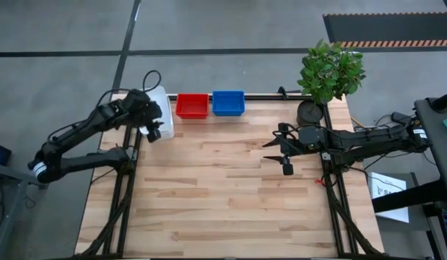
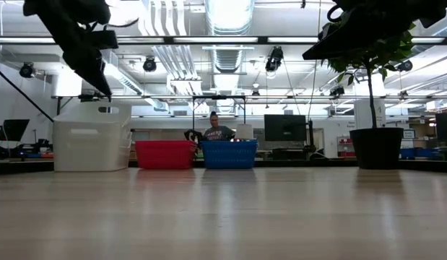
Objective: Stack baskets by color
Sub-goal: Stack the bottom white bin on the white bins
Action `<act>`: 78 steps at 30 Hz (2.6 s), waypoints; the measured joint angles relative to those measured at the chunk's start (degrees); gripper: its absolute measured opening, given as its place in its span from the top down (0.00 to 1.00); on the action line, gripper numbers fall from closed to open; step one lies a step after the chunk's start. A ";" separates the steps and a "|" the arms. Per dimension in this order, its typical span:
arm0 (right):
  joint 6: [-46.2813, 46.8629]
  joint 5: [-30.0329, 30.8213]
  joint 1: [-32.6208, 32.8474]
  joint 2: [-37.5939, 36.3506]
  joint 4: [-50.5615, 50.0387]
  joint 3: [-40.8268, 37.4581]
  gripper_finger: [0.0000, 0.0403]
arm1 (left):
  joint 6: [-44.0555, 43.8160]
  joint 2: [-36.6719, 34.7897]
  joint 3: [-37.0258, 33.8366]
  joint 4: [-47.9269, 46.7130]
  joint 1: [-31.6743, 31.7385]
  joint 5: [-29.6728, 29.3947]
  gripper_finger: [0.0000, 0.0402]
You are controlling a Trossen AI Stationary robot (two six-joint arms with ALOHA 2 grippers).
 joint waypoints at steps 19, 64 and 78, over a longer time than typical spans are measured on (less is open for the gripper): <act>0.01 0.04 -0.01 0.02 1.38 -0.98 0.55 | -4.48 13.63 1.06 2.57 -1.70 -1.62 0.48; -0.01 0.11 -0.01 0.02 1.20 -0.98 0.55 | -38.25 21.61 1.14 6.78 -4.10 -10.91 0.97; 0.30 0.11 -0.01 0.02 1.20 -0.98 0.55 | -43.67 20.32 7.55 2.35 -4.47 -11.74 1.00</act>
